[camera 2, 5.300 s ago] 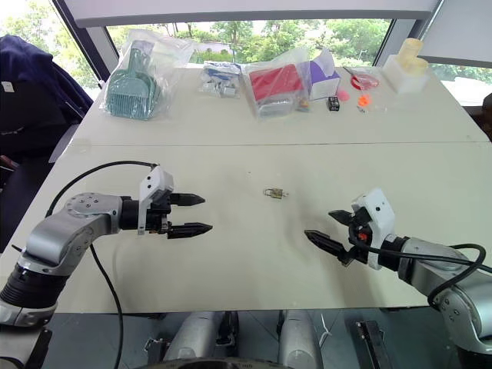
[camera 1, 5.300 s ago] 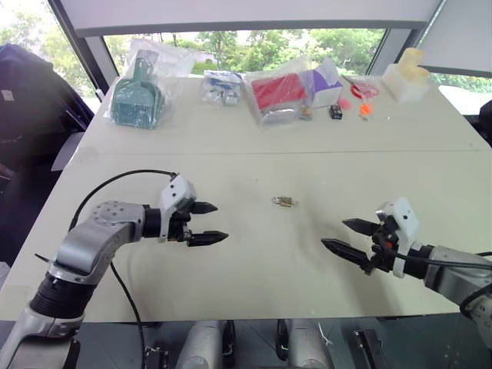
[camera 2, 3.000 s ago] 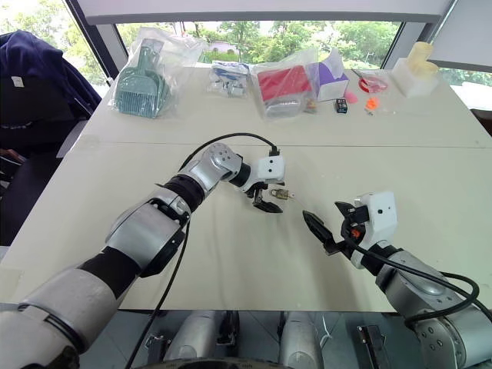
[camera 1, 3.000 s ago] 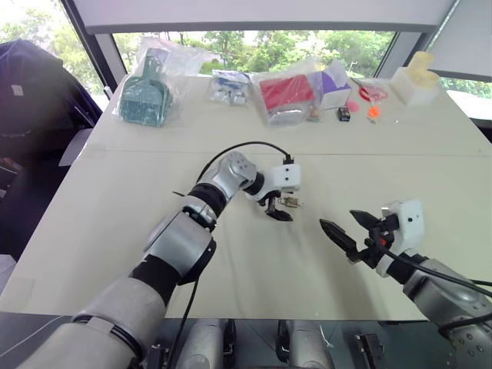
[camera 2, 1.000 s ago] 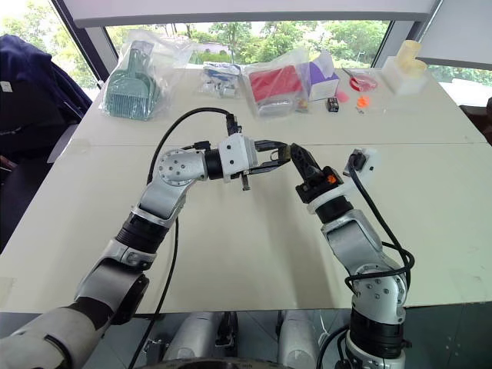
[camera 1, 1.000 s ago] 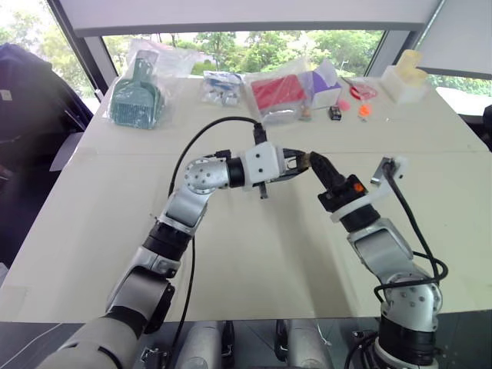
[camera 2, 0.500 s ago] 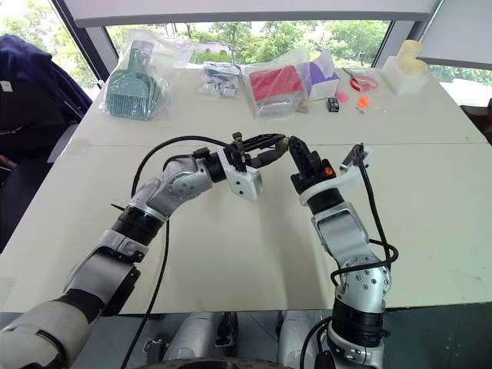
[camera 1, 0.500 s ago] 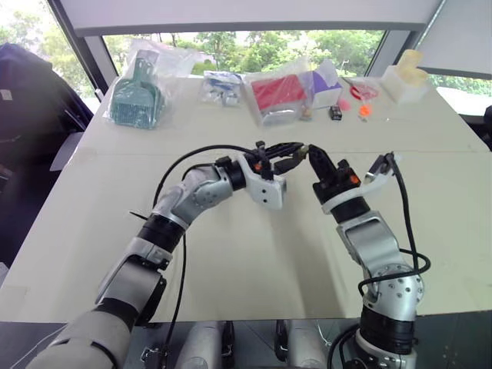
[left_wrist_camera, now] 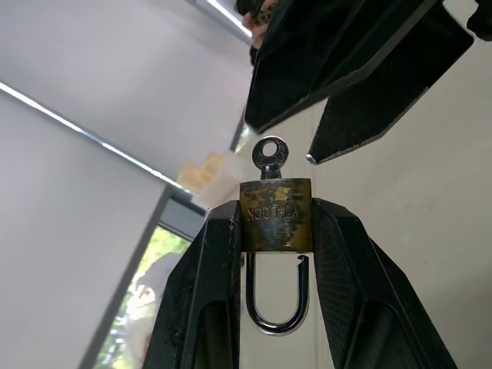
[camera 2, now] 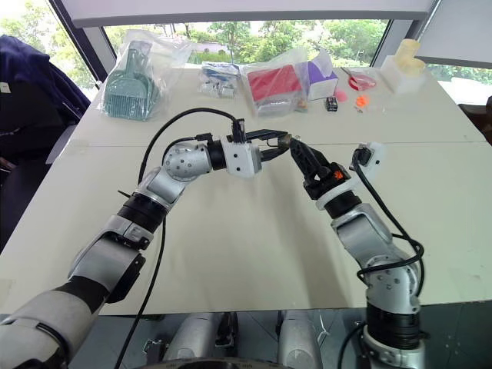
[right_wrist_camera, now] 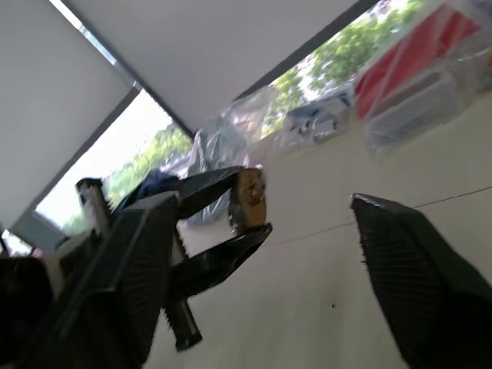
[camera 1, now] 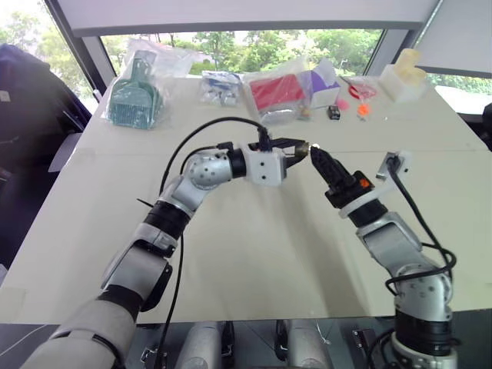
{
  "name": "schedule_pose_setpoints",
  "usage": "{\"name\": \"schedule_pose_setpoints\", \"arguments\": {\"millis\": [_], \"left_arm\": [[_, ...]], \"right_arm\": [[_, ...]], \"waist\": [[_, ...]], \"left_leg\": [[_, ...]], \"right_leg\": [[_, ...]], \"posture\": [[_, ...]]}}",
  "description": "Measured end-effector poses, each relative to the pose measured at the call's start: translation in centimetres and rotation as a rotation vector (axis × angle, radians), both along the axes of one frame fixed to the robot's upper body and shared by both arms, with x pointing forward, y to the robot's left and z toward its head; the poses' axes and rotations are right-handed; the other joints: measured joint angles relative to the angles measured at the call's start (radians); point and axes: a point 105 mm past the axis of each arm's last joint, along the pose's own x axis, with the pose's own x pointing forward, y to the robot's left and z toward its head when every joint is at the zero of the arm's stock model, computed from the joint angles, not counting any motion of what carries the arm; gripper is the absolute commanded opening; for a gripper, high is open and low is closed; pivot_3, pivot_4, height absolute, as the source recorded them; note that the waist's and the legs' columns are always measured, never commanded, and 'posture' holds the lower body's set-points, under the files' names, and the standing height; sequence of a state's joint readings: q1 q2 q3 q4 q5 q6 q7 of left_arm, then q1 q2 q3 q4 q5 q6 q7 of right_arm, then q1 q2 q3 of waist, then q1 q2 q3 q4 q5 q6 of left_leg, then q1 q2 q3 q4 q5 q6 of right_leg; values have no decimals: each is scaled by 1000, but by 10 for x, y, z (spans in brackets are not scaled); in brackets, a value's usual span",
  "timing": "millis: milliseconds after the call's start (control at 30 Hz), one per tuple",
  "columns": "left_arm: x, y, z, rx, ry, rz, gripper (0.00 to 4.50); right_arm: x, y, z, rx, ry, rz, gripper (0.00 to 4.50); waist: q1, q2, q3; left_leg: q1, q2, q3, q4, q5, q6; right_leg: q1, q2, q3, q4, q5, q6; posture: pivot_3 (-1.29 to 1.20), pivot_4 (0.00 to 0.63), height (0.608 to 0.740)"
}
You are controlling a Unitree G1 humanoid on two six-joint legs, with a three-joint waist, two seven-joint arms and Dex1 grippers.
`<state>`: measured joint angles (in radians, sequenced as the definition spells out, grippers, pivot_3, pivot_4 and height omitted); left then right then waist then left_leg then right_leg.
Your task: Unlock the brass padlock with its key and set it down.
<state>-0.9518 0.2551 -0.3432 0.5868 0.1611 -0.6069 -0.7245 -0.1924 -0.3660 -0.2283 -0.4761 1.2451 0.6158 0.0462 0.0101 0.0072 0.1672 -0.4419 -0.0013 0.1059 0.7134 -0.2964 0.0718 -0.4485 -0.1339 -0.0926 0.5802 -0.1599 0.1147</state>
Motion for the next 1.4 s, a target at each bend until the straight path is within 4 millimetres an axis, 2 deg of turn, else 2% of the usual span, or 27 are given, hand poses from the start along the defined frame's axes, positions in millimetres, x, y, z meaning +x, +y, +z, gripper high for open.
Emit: {"name": "schedule_pose_setpoints", "arguments": {"millis": [100, 267, 533, 767, 867, 933, 1033, 1067, 1400], "left_arm": [[-1, 1, -2, 17, 23, -18, 755], [-5, 3, -1, 38, -35, -34, 755], [-20, -6, 3, -4, -68, -81, 755], [-22, -6, 4, -21, -69, -78, 755], [-21, -6, 4, -24, -65, -72, 755], [-20, -5, 2, -22, -56, -66, 755], [-20, -4, 2, -22, -55, -62, 755], [-20, -4, 2, -23, -55, -63, 755], [-20, -4, 2, -23, -55, -63, 755]], "right_arm": [[-5, 3, 1, -55, -13, 72, 3486], [-7, 10, -5, -82, 2, 137, 3486], [3, 15, -7, -44, 14, 147, 3486], [6, 16, -10, -22, 20, 144, 3486], [6, 15, -9, -17, 14, 140, 2682], [5, 16, -7, -14, 4, 147, 1586], [6, 11, -4, 0, -3, 126, 252], [6, 11, -4, 0, -5, 126, 77], [6, 11, -5, 0, -3, 128, 77]], "waist": [[1, 0, 0], [4, 0, 0], [2, 0, 0], [3, 0, 0], [2, 0, 0], [2, 0, 0], [3, 0, 0], [3, 0, 0], [3, 0, 0]], "left_leg": [[0, 0, 0, 0, 0, 0], [0, 0, 0, 1, 0, 1], [0, 0, 0, 1, 0, 1], [0, 0, 0, 1, 0, 1], [0, 0, 0, 1, 0, 1], [0, 0, 0, 1, 0, 1], [0, 0, 0, 1, 0, 1], [0, 0, 0, 1, 0, 1], [0, 0, 0, 1, 0, 1]], "right_leg": [[0, 0, 0, 0, 0, 0], [1, -1, 0, 0, 0, 0], [1, -1, 0, 0, 0, 0], [1, -1, 0, 0, 0, 0], [1, 0, 0, 0, 0, 0], [1, 0, 0, 0, 0, 0], [1, 0, 0, 0, 0, 0], [1, 0, 0, 0, 0, 0], [1, 0, 0, 0, 0, 0]], "posture": [[0, 150, 735], [0, 150, 735], [0, 150, 735], [0, 150, 735], [0, 150, 735], [0, 150, 735], [0, 150, 735], [0, 150, 735], [0, 150, 735]]}}
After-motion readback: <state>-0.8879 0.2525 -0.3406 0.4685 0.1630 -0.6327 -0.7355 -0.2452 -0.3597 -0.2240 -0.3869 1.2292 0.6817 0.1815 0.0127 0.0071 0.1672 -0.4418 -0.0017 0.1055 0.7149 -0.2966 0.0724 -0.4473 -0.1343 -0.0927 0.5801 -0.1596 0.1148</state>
